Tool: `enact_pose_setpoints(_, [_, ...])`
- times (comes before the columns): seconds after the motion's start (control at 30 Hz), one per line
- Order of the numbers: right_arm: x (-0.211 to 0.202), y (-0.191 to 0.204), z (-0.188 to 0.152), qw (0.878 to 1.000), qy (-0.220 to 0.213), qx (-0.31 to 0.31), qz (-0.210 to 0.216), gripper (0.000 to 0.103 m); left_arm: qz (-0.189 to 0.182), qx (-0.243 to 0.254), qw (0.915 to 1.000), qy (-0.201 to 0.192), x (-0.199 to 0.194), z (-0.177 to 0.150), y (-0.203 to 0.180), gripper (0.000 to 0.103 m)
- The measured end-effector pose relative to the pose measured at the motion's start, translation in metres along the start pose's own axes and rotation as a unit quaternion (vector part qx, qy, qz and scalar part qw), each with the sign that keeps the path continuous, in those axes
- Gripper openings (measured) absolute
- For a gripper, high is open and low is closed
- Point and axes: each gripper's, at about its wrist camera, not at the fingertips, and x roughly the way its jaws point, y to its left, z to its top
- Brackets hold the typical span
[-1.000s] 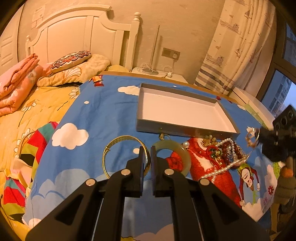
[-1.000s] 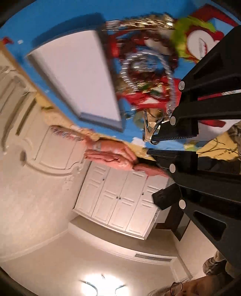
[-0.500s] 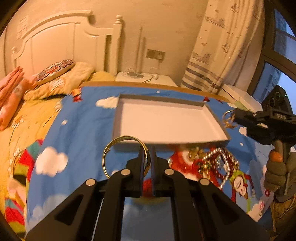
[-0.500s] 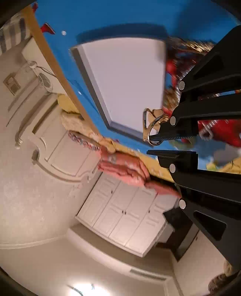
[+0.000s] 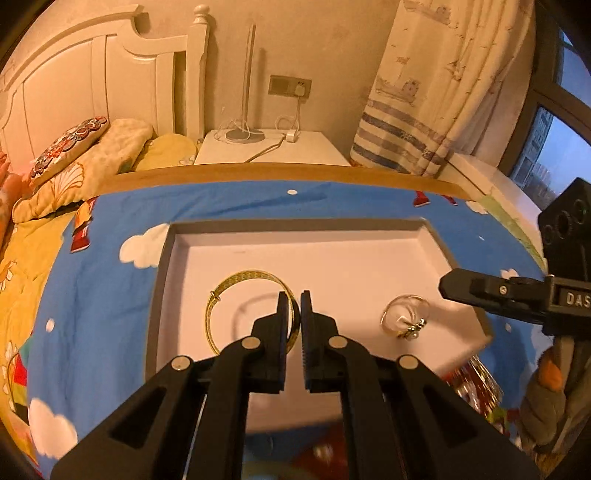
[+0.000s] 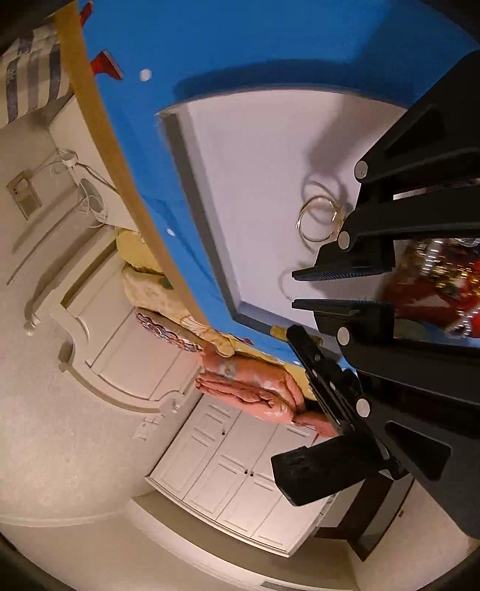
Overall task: Organize jewelry
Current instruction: 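Carry both items over the grey box and open both tools to drop them, then move left tool to the jade bangle while right tool reaches the gold brooch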
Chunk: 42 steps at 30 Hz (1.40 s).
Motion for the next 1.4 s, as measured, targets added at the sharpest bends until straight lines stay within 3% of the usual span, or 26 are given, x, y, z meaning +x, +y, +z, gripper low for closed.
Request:
enact_pose_setpoints(0.1, [0.008,-0.007,0.008,0.999,0.014,0.009,-0.038,0.019,0.019,0.002,0.9998,0.011,0.014,0.01,0.002,0.012])
enact_pose_setpoints(0.23, [-0.008,-0.01,-0.002,0.999,0.005,0.008,-0.037,0.02,0.034,-0.011,0.9993,-0.008,0.003,0.009,0.008,0.081])
enact_pose_setpoints(0.33, [-0.024,-0.015,-0.012,0.999,-0.002,0.006,-0.046,0.022,0.048,-0.014,0.9986,-0.021,-0.012,0.001,0.014,0.083])
enact_pose_setpoints(0.4, [-0.036,-0.02,-0.019,0.998,-0.007,0.009,-0.055,0.03,0.06,-0.028,0.9975,-0.027,-0.024,-0.008,0.022,0.087])
enact_pose_setpoints(0.43, [-0.043,-0.021,-0.023,0.998,-0.011,0.009,-0.055,0.057,0.063,-0.035,0.997,-0.03,-0.029,-0.012,0.025,0.089])
enact_pose_setpoints(0.47, [-0.048,-0.021,-0.026,0.998,-0.018,0.009,-0.051,0.097,0.067,-0.047,0.996,-0.036,-0.039,-0.02,0.031,0.092])
enact_pose_setpoints(0.5, [-0.06,-0.021,-0.031,0.999,-0.039,0.008,-0.034,0.098,0.071,-0.056,0.995,-0.041,-0.045,-0.026,0.035,0.093])
enact_pose_setpoints(0.53, [-0.068,-0.018,-0.034,0.998,-0.05,0.003,-0.028,0.098,0.076,-0.067,0.9937,-0.046,-0.053,-0.033,0.038,0.094])
enact_pose_setpoints(0.67, [-0.088,-0.008,-0.042,0.994,-0.07,-0.039,-0.079,0.098,0.091,-0.111,0.9882,-0.054,-0.081,-0.071,0.056,0.097])
enact_pose_setpoints(0.9, [-0.096,0.003,-0.068,0.982,-0.043,-0.106,-0.151,0.096,0.106,-0.132,0.9855,-0.016,-0.092,-0.123,0.069,0.099])
enact_pose_setpoints(1.07, [-0.088,0.006,-0.098,0.953,0.012,-0.165,-0.255,0.068,0.085,-0.171,0.9815,-0.011,-0.091,-0.136,0.083,0.1])
enact_pose_setpoints(1.17, [-0.09,0.003,-0.118,0.946,0.03,-0.173,-0.272,0.057,0.072,-0.189,0.9794,-0.006,-0.088,-0.137,0.089,0.1])
enact_pose_setpoints(1.23, [-0.089,0.003,-0.128,0.944,0.042,-0.176,-0.275,0.053,0.068,-0.191,0.9793,-0.004,-0.087,-0.137,0.089,0.1])
enact_pose_setpoints(1.4, [-0.071,0.011,-0.142,0.924,0.067,-0.217,-0.306,0.049,0.057,-0.185,0.9811,-0.01,-0.088,-0.138,0.086,0.1])
